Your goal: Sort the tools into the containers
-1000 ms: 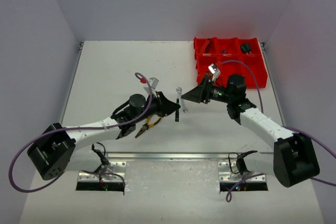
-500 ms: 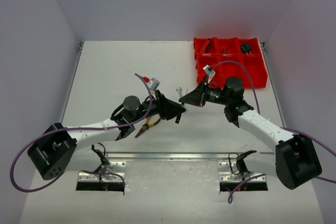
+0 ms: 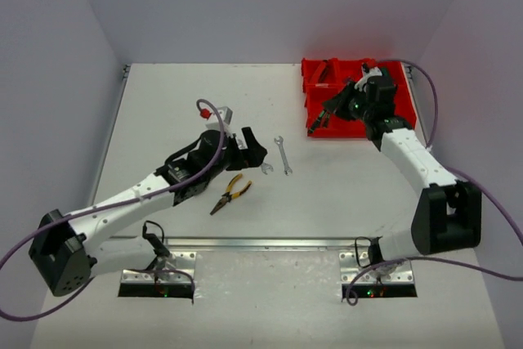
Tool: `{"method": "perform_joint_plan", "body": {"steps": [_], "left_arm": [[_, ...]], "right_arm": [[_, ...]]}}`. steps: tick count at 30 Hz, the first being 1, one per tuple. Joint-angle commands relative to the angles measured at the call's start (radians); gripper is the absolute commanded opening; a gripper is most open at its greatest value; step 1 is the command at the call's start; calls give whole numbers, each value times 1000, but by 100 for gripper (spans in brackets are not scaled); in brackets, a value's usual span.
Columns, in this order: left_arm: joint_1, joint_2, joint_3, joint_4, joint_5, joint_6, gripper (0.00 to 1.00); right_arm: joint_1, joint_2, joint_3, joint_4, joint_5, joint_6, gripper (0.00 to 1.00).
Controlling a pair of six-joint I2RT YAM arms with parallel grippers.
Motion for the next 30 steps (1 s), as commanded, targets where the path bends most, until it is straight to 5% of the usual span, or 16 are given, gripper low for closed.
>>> {"method": "perform_joint_plan", "body": {"steps": [1, 10, 15, 18, 20, 26, 30], "left_arm": [[5, -184, 44, -294, -80, 68, 100], [5, -388, 118, -585, -158, 218, 100], [4, -471, 83, -563, -235, 200, 100], [5, -499, 65, -545, -245, 203, 100], [4, -492, 62, -547, -244, 198, 100], [5, -427, 51, -536, -220, 192, 100], [4, -236, 65, -554, -192, 146, 100]], "right_arm": [[-80, 204, 219, -135, 318, -92, 0], [-82, 587, 665, -267, 430, -187, 0], [-74, 568, 613, -234, 372, -163, 34], [-71, 540, 579, -226, 313, -135, 37], [-68, 508, 564, -232, 289, -121, 49], [-60, 445, 603, -313, 276, -118, 99], [-24, 350, 555, -340, 251, -137, 99]]}}
